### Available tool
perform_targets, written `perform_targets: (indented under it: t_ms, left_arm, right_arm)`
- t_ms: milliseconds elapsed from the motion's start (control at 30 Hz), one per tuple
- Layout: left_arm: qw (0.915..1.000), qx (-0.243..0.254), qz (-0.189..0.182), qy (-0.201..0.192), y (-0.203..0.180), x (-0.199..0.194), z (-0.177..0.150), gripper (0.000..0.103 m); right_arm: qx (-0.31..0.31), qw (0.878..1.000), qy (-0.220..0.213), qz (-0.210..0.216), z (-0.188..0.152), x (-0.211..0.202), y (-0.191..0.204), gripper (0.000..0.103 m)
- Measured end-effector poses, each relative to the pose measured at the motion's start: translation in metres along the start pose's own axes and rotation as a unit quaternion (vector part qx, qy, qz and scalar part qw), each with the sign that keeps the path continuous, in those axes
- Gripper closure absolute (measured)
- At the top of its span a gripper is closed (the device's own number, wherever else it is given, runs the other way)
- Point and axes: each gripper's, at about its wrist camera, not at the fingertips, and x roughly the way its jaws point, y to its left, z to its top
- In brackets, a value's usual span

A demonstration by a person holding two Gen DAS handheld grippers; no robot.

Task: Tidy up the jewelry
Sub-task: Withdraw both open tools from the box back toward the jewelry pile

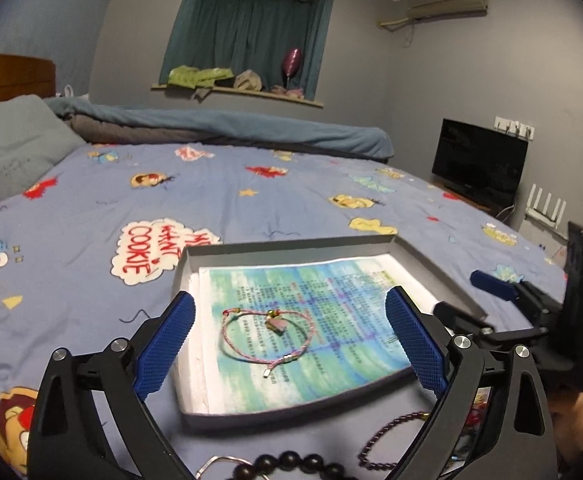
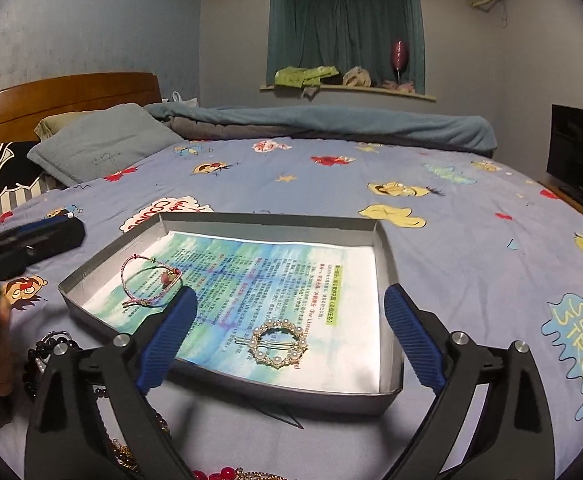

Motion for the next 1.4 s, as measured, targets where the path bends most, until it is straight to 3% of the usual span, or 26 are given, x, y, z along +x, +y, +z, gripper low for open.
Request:
perform_targets:
  t_ms: [167,400,700,1067,1233,1267,1400]
  left_arm:
    - [1.0000,-0.005,-0.006,-0.002,-0.006,-0.012,-0.006,0.006]
    - [0.9997,0.018,0.018,0.003,-0.012,-0.023,-0.028,0.006]
    - [0.9990,0.025,0.029,-0.022,-0.020,-0.052,-0.056,0.005]
    - [0.9991,0.041,0.007,0.014,-0.035,-0.082,-0.094,0.005]
    - [0.9961,0.085,0.009,0.020,-0.054,-0.083,-0.104,0.013]
    - [0.9957,0.089,0.008,0.025,-0.055,-0.082,-0.106,0.019]
    - [0.9952,0.091,0.008,0.036,-0.058,-0.082,-0.111,0.023]
  right_arm:
    - [0.005,1.000,-0.007,-0.005,-0.002,-0.005,-0.001,0.006]
    - [0.036,0.999,-0.004,0.003,-0.011,-0.016,-0.011,0.006]
    - [0.058,0.998,-0.004,0.005,-0.037,-0.052,-0.013,0.005]
    - [0.074,0.997,0.004,0.019,-0.052,-0.075,-0.010,0.005]
    - [0.057,0.998,-0.004,0.023,-0.057,-0.087,-0.001,0.005]
    - [0.056,0.998,-0.006,0.023,-0.057,-0.089,0.000,0.005]
    - [0.054,0.998,-0.010,0.023,-0.061,-0.097,0.002,0.006]
